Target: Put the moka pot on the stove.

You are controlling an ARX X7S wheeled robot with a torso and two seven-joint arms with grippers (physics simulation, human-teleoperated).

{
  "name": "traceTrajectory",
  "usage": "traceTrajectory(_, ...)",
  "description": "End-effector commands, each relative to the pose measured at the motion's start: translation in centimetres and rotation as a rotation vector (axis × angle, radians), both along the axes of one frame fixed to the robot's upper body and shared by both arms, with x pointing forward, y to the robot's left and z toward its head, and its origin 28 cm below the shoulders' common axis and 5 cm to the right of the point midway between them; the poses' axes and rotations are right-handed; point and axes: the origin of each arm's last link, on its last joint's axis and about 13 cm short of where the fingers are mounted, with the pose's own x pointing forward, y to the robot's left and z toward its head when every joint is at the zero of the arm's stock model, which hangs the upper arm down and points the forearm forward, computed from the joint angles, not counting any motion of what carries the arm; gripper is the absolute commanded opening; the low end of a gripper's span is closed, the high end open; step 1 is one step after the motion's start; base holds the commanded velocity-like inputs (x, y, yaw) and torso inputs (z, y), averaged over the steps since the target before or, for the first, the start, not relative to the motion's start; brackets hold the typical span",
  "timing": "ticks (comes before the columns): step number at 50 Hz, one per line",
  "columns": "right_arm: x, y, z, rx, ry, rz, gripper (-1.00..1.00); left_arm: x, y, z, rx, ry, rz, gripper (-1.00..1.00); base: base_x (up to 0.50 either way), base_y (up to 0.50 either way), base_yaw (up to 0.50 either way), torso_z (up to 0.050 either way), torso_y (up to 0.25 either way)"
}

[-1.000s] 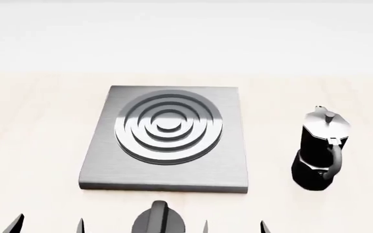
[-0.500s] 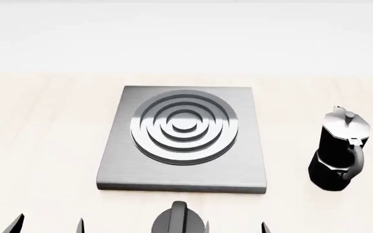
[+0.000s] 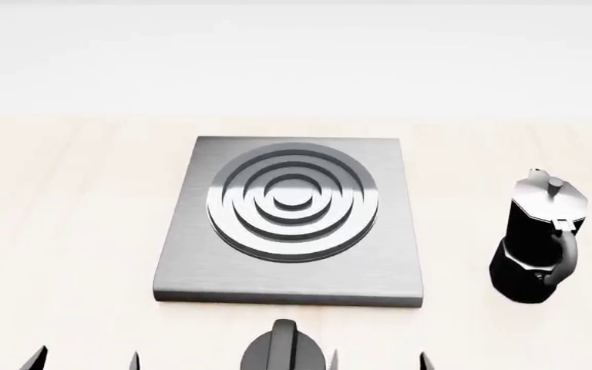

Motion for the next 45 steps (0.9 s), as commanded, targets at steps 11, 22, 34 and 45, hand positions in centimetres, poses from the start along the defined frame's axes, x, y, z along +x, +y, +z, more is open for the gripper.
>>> traceTrajectory(11, 1.2, -1.6, 4.6, -0.112, -0.021, -0.081, 1.00, -0.7, -0.2, -0.2, -0.001, 0.004, -0.014, 1.00, 0.00, 0.00, 0.00, 0.000, 0.000)
traceTrajectory(22, 2.0, -2.3, 6.1, -0.138, -0.018, -0.120, 1.00, -1.0, -0.4, -0.3, -0.003, -0.002, -0.015, 1.00, 0.00, 0.00, 0.00, 0.000, 0.000)
traceTrajectory(34, 3.2, -3.8, 7.9, -0.129, -0.022, -0.162, 1.00, -1.3, -0.4, -0.2, -0.004, -0.006, -0.014, 1.00, 0.00, 0.00, 0.00, 0.000, 0.000)
traceTrajectory(45, 3.5, -5.2, 9.7, -0.125, -0.006, -0.203, 1.00, -1.2, -0.2, -0.1, -0.004, -0.005, -0.014, 1.00, 0.00, 0.00, 0.00, 0.000, 0.000)
